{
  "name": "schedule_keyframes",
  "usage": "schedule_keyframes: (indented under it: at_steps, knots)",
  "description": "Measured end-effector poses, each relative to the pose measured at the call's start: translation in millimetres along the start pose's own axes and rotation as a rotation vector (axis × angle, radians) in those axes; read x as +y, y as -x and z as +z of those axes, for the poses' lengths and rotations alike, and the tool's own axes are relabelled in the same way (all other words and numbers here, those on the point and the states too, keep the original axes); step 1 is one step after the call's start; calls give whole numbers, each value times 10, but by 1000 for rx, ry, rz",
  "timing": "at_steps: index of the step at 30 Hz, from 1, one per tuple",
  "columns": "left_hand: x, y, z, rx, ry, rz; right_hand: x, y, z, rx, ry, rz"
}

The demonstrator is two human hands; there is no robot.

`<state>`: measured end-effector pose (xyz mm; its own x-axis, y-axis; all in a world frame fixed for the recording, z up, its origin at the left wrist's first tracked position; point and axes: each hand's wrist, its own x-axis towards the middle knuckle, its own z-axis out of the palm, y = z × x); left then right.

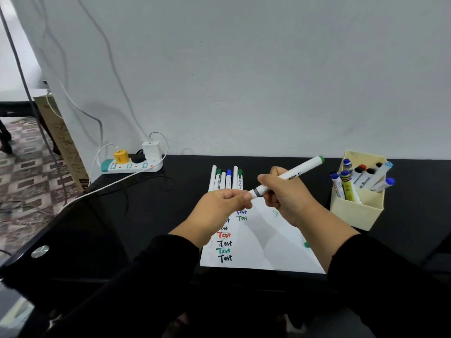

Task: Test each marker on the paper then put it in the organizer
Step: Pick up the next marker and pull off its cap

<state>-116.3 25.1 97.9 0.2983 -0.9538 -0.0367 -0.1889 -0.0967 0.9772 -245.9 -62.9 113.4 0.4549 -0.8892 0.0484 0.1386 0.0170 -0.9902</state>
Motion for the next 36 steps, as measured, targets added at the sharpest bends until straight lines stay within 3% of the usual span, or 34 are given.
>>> schedule_keyframes:
  at_steps: [6,12,22,27,30,36]
  knots:
    - [165,-29,81,21,-95,-49,-64,-44,-18,81,-41,101]
    - [227,-61,255,108,-210,-10,-35,-52,14,194,-48,360]
    - [115,-88,309,122,-355,22,-43,-84,-54,209,115,428]
    - [-230,-308,56,90,-372,-35,30,-113,-142,290,112,374]
    - [-521,-415,-132,155,-611,-143,62,-93,-238,429,120,269]
    - [-936,-496,-193,39,-1014,-237,288,-195,-492,693,207,49]
